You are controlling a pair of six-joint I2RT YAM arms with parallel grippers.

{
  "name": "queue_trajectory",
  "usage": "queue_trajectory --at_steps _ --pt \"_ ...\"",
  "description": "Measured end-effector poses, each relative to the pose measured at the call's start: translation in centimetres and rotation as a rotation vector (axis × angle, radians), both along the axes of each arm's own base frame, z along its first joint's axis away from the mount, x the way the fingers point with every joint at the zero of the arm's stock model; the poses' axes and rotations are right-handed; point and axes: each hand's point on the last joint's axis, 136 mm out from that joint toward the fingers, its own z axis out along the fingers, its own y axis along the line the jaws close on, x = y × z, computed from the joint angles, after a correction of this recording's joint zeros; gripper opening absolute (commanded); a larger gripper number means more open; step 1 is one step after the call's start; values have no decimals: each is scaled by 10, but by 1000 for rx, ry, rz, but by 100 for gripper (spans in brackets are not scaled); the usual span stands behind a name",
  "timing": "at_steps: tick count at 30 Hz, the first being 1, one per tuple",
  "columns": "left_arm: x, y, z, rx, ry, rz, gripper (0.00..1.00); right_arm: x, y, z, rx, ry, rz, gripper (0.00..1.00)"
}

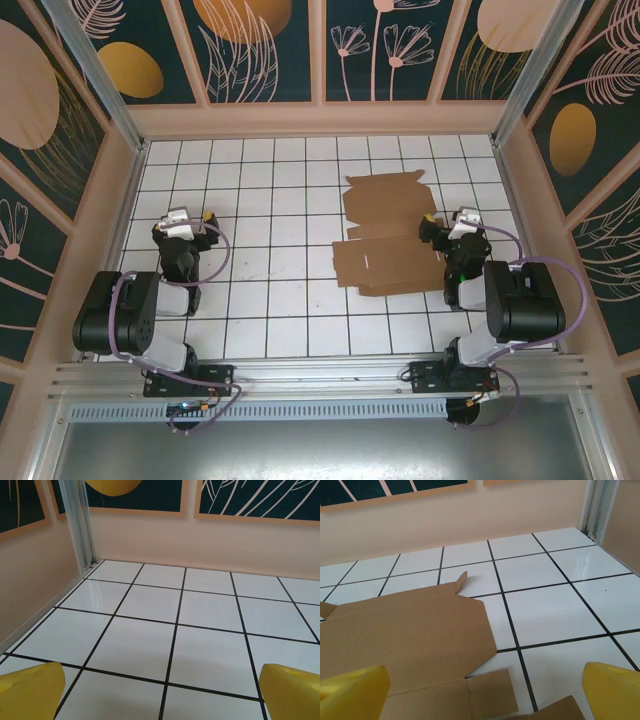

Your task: Fold the paper box

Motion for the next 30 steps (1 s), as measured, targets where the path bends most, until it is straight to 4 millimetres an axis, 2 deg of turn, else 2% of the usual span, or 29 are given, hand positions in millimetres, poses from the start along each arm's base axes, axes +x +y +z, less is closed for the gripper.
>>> queue_trajectory --at_steps 23,26,30 --pt "0 -3 2 0 -2 -16 99 0 -1 3 0 -5 -4 99" --pt "-3 -6 15 8 -11 -29 99 -3 -1 17 1 -30 -6 99" --pt "1 -27 58 16 -69 -86 99 -7 -4 52 43 -78 -34 99"
